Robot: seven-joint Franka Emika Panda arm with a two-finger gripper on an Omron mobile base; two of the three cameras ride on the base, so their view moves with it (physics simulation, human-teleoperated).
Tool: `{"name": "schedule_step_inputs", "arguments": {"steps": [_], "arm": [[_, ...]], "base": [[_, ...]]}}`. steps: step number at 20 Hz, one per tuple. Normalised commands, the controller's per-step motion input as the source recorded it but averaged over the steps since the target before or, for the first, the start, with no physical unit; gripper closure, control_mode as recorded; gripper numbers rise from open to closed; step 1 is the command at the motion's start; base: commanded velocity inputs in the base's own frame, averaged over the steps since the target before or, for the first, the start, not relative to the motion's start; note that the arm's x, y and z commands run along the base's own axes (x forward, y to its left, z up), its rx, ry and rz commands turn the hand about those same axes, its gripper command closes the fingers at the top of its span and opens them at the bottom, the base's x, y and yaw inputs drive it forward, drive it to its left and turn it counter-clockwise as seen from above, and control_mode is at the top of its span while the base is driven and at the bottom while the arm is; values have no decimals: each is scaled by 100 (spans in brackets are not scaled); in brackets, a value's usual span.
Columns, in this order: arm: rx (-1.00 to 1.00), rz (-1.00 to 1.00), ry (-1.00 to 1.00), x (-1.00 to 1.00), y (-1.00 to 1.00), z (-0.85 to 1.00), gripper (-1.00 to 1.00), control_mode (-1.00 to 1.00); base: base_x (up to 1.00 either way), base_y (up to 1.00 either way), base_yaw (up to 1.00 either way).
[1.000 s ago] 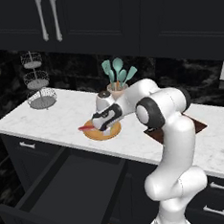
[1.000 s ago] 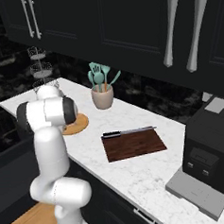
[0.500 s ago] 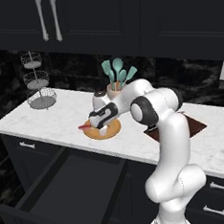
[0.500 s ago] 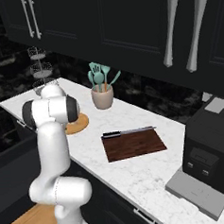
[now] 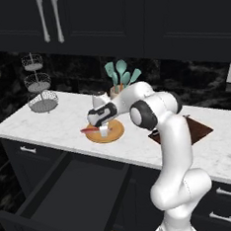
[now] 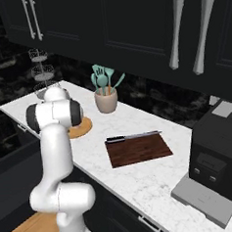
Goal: Pick up the knife from the drawer and place it on the cutting board. Then place the meat from the plate to the cutting board.
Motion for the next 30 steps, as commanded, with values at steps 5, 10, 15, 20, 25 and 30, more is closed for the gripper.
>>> {"name": "schedule_step_inputs", "arguments": {"steps": [5,10,15,20,25,30], "arm": [[0,0,-1,-35,-14,-5,100,-100],[0,0,-8,-87,-54,37,100,-100],[0,0,-15,-83,-92,64,100,-100],[0,1,-14,-82,-100,60,100,-100],[-1,5,-2,-73,-100,13,100,-100],[-2,13,0,-43,-100,1,100,-100]], "base": [[0,0,0],[0,0,0],[0,0,0],[0,0,0],[0,0,0],[0,0,0]]}}
